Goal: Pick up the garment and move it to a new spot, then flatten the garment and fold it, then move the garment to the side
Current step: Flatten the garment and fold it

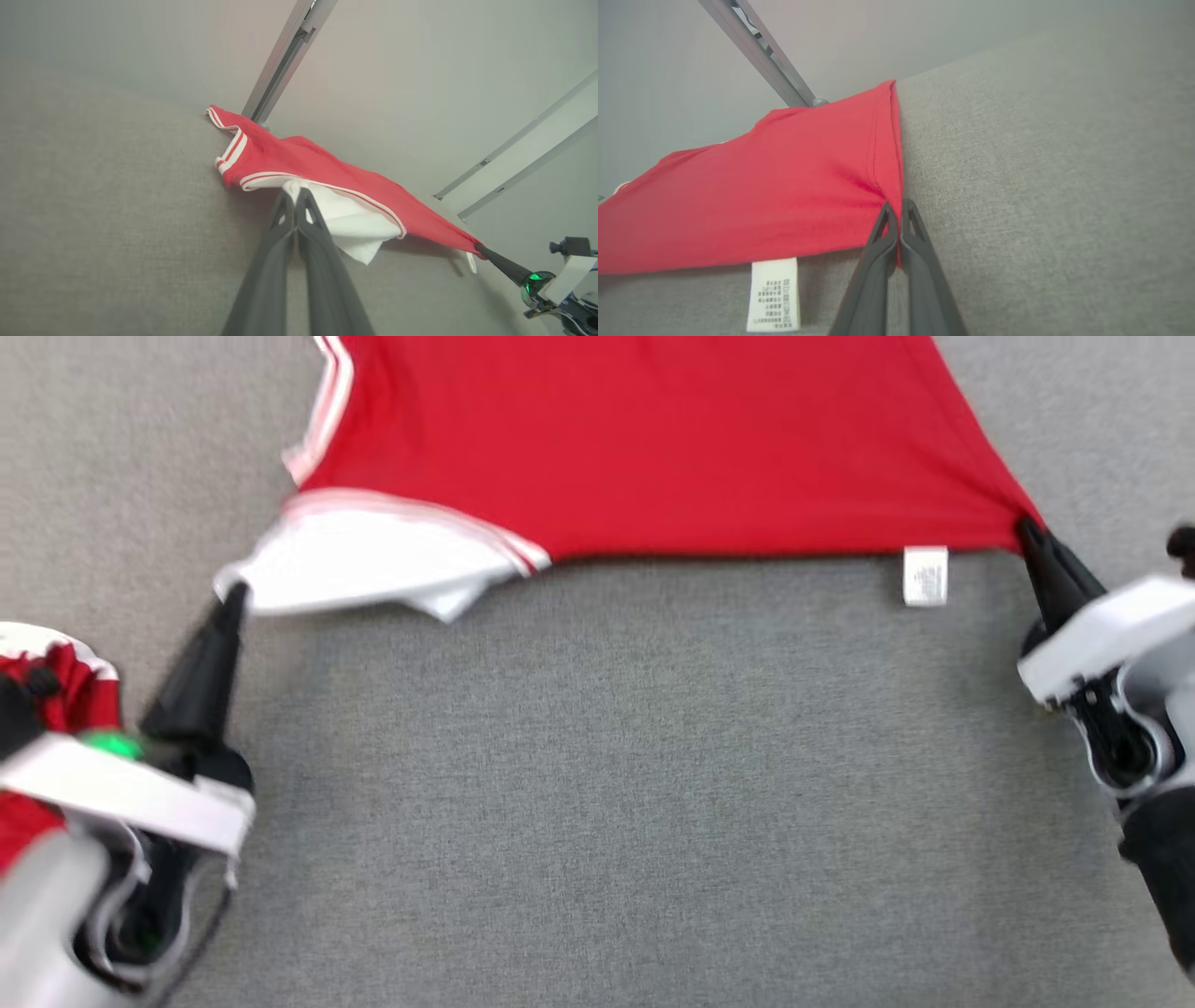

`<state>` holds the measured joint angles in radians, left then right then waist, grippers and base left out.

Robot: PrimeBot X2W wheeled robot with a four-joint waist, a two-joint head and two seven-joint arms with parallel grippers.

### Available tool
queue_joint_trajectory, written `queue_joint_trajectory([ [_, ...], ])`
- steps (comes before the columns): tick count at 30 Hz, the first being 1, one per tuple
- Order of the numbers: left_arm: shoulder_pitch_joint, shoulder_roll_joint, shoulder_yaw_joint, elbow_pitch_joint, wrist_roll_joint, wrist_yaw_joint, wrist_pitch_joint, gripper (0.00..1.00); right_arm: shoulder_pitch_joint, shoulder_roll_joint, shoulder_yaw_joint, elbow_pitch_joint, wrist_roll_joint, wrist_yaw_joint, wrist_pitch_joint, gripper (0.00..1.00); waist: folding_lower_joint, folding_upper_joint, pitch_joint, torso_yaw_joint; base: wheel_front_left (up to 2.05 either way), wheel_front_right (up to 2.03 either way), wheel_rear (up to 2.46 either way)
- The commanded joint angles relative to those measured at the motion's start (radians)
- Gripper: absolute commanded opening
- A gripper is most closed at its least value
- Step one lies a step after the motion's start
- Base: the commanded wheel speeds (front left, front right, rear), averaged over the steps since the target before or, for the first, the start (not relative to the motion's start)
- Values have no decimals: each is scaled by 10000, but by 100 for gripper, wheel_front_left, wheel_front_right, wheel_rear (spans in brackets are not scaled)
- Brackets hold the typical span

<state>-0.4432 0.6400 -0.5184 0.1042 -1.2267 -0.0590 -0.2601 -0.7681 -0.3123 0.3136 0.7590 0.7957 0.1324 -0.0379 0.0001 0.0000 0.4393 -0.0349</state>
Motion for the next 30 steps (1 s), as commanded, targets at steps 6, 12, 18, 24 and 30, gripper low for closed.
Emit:
queue_joint_trajectory([
  [6,2132,-493,464,-767,774,461,-67,0,2220,-742,39,-1253,566,-29,-597,0,-1,0,-1531,-112,0,0,0],
  [12,3404,-838,727,-1227,1329,801,-68,0,3969,-969,-6,-1784,544,-29,-1102,0,-1,0,-2413,-85,0,0,0],
  [18,4421,-913,677,-1679,1566,1085,-68,0,5257,-1165,-292,-2173,399,-29,-1149,0,-1,0,-2947,-37,0,0,0],
  [24,5084,-670,555,-2358,1415,1281,174,0,6491,-1504,-878,-3098,88,-29,-851,0,-1,0,-3200,124,0,0,0],
  [30,5705,-320,364,-3321,1333,1681,658,0,7733,-1572,-1724,-4380,-471,-29,105,0,-1,0,-3301,140,0,0,0],
])
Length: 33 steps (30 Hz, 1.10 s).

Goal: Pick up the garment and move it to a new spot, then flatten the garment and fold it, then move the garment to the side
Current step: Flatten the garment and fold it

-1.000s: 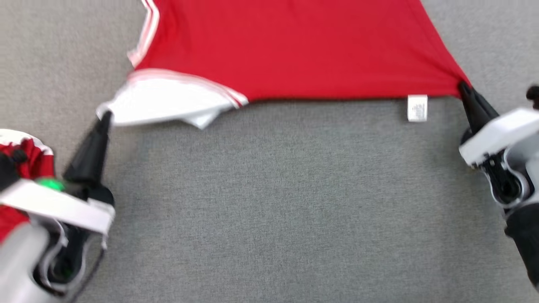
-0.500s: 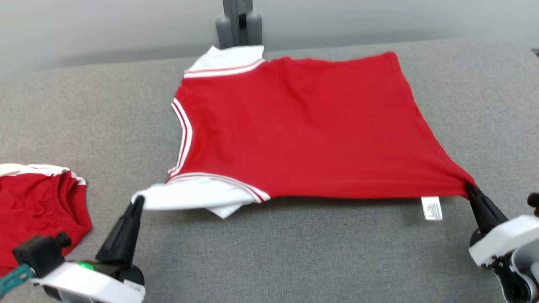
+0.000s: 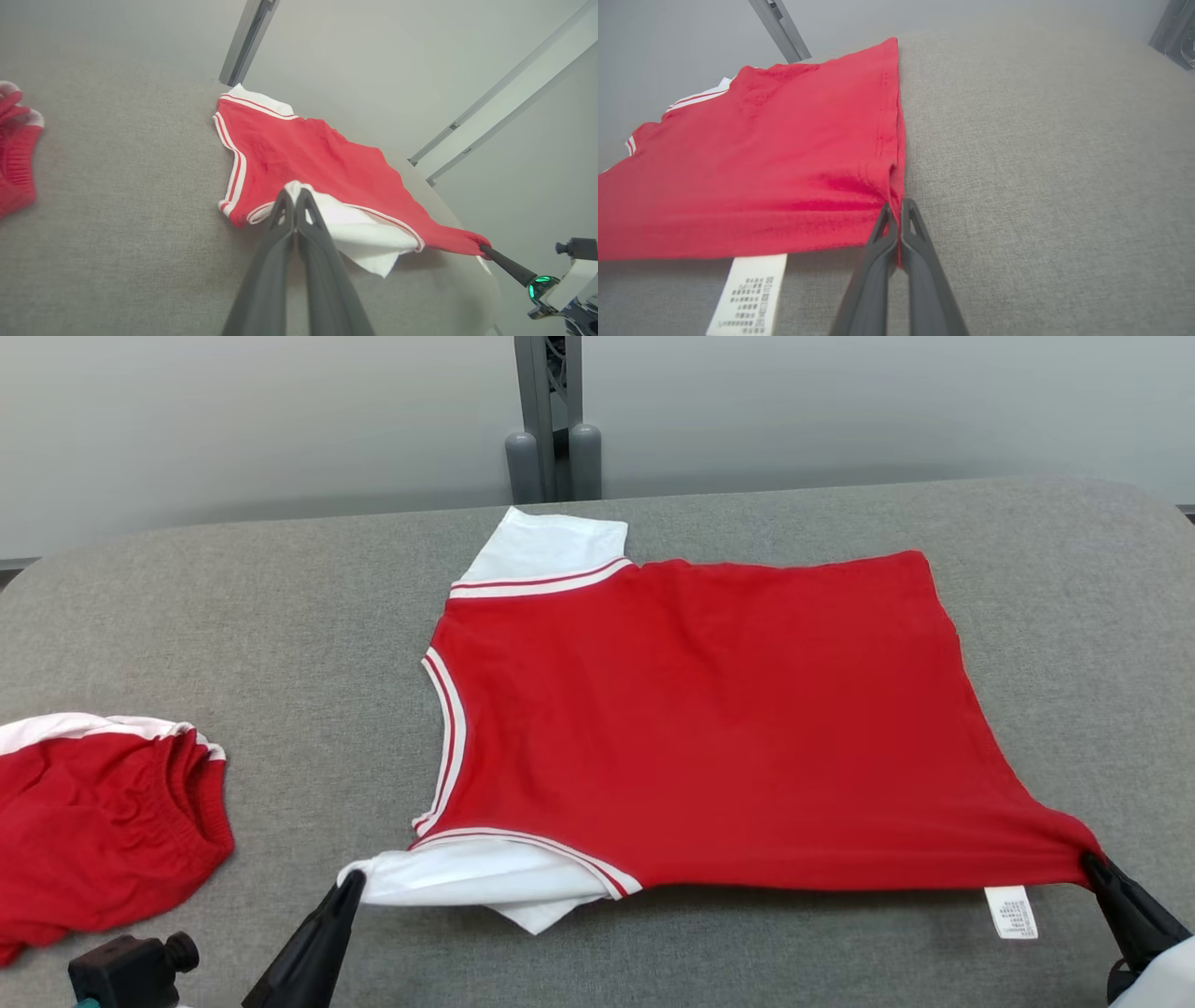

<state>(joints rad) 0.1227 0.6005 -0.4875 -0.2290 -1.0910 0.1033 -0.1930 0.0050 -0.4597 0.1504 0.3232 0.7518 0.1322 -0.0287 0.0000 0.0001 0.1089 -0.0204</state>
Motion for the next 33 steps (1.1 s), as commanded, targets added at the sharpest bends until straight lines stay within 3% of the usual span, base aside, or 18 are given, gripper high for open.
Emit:
queue_joint_trajectory([
  [1,115,89,46,-122,-61,116,47,0,162,-30,-257,-273,-138,-27,185,0,0,-1,11,-23,0,0,0],
  [9,-306,-426,55,115,-476,239,203,0,69,1085,-1219,-1076,-717,-18,1616,0,0,-1,68,-142,0,0,0],
  [21,-2566,-1560,-197,2086,-259,-331,169,0,-2111,1951,-1494,367,-631,-16,2644,0,0,-1,649,-105,0,0,0],
  [33,-4425,-1970,-291,3842,196,-886,73,0,-4244,2427,-1449,1859,-506,-16,2734,0,0,-1,1515,-145,0,0,0],
])
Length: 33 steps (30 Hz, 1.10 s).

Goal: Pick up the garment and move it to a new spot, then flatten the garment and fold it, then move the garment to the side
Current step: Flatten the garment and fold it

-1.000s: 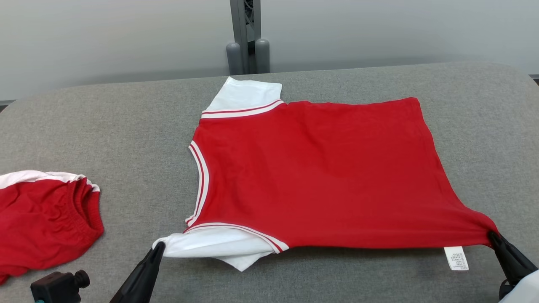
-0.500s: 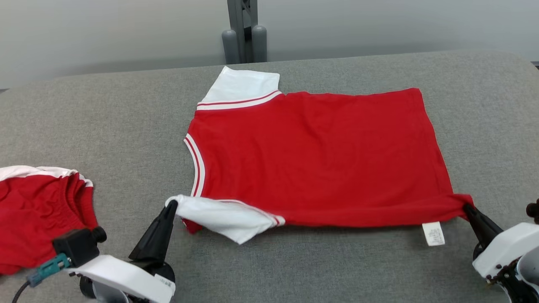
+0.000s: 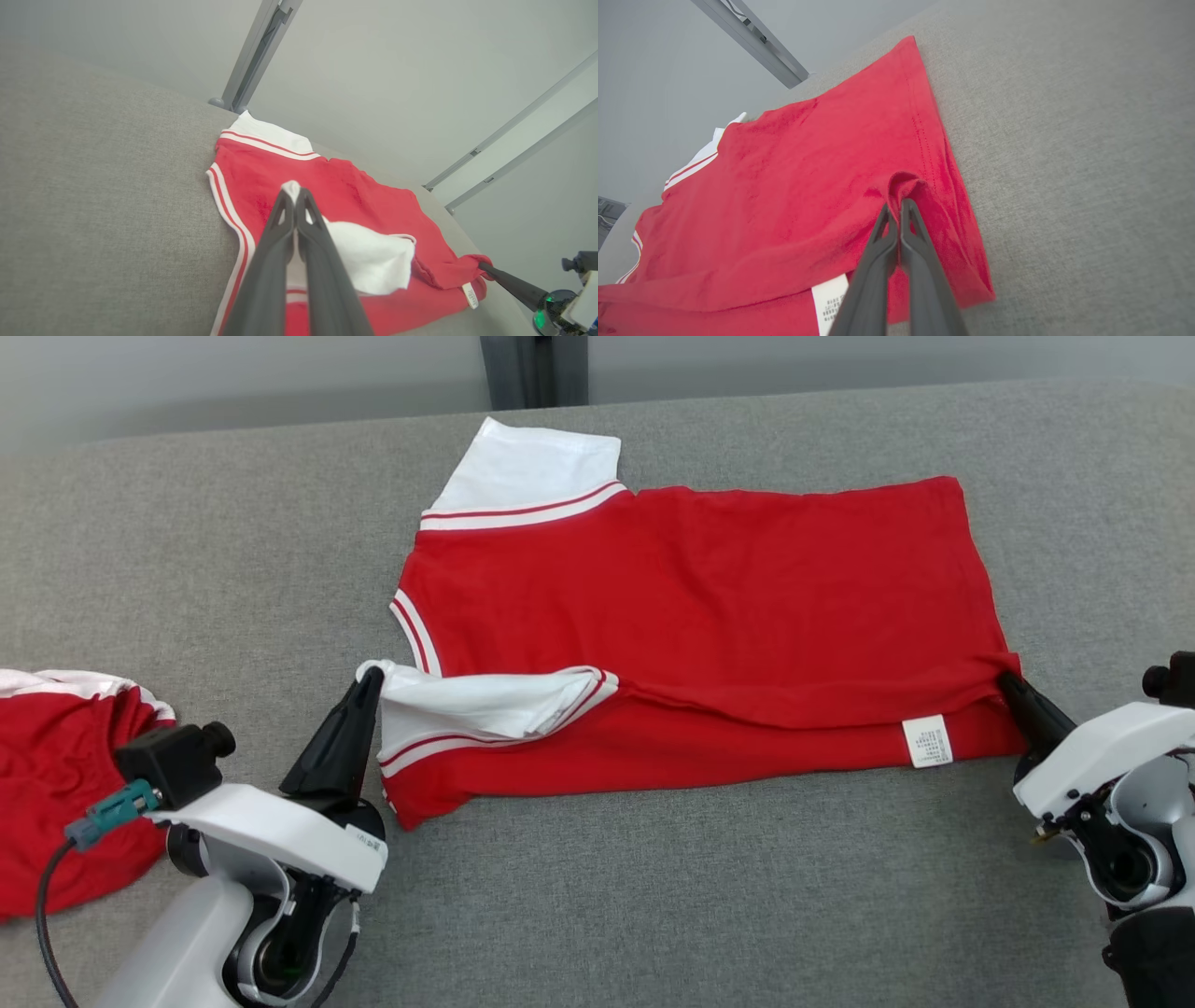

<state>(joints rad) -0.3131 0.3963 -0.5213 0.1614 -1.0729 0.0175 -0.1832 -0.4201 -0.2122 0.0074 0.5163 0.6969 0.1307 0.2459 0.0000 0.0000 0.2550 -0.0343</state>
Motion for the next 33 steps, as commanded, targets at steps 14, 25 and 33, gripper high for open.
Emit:
queue_joint_trajectory([
  [14,-1548,-371,160,1926,849,-623,-636,100,-1392,328,230,797,1106,0,-1189,100,0,0,627,-37,0,0,0],
  [25,-67,-662,243,1596,898,-154,-614,100,225,-926,1317,224,760,0,-3177,100,0,0,221,-17,0,0,0],
  [33,1245,-451,157,405,553,723,-13,100,1384,-1343,1144,-147,557,-1,-3664,100,0,0,-124,-57,0,0,0],
])
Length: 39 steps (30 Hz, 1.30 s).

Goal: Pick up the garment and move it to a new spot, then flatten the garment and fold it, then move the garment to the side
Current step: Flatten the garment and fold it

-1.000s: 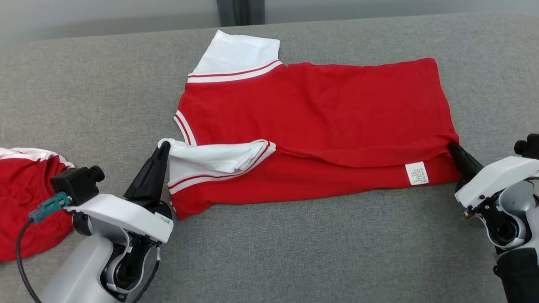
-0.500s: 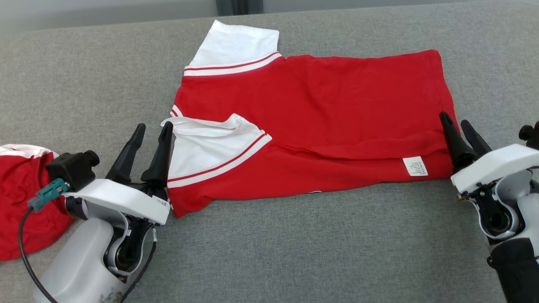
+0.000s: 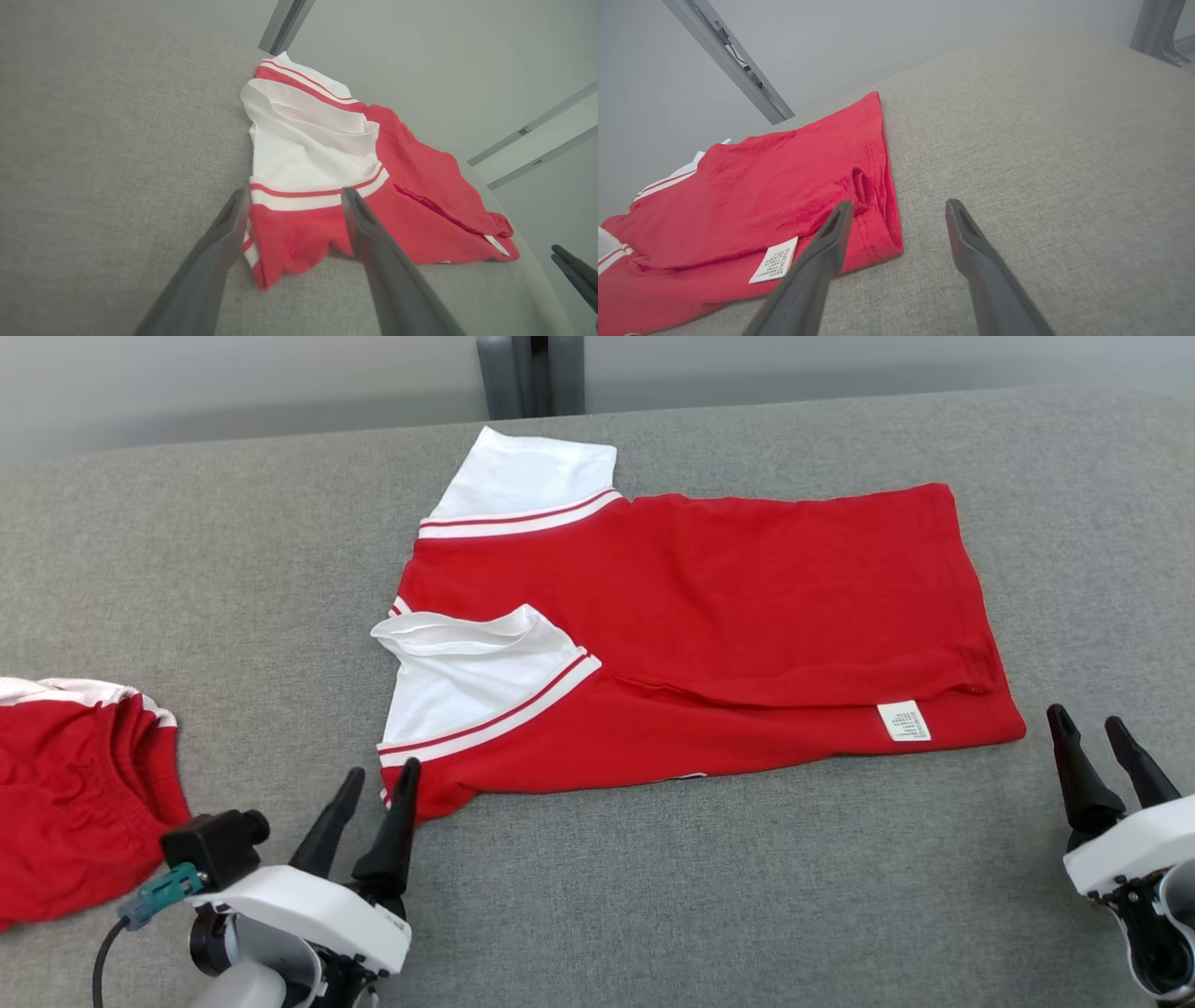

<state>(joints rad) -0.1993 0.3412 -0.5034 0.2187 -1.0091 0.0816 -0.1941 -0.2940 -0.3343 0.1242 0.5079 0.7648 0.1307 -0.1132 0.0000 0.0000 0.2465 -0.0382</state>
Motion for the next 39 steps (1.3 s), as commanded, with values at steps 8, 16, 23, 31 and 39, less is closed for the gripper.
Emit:
queue_joint_trajectory([
  [8,325,332,-289,-841,-112,571,920,100,266,-112,121,-176,-873,0,-129,100,0,0,-29,-117,0,0,0],
  [16,-142,367,-632,-353,17,579,1499,0,-307,33,656,-3,-2043,-1,-226,100,0,0,288,-227,0,0,0],
  [23,-321,292,-727,-23,19,409,1480,0,-878,127,896,711,-2448,0,-71,100,0,0,373,-197,0,0,0],
  [31,-388,363,-796,-47,123,192,1396,0,-1507,143,1235,1732,-2149,-1,-39,0,0,0,432,21,0,0,0],
  [39,-196,469,-800,-305,167,66,1195,0,-1356,-46,1353,2035,-1945,-1,-247,0,0,0,285,125,0,0,0],
])
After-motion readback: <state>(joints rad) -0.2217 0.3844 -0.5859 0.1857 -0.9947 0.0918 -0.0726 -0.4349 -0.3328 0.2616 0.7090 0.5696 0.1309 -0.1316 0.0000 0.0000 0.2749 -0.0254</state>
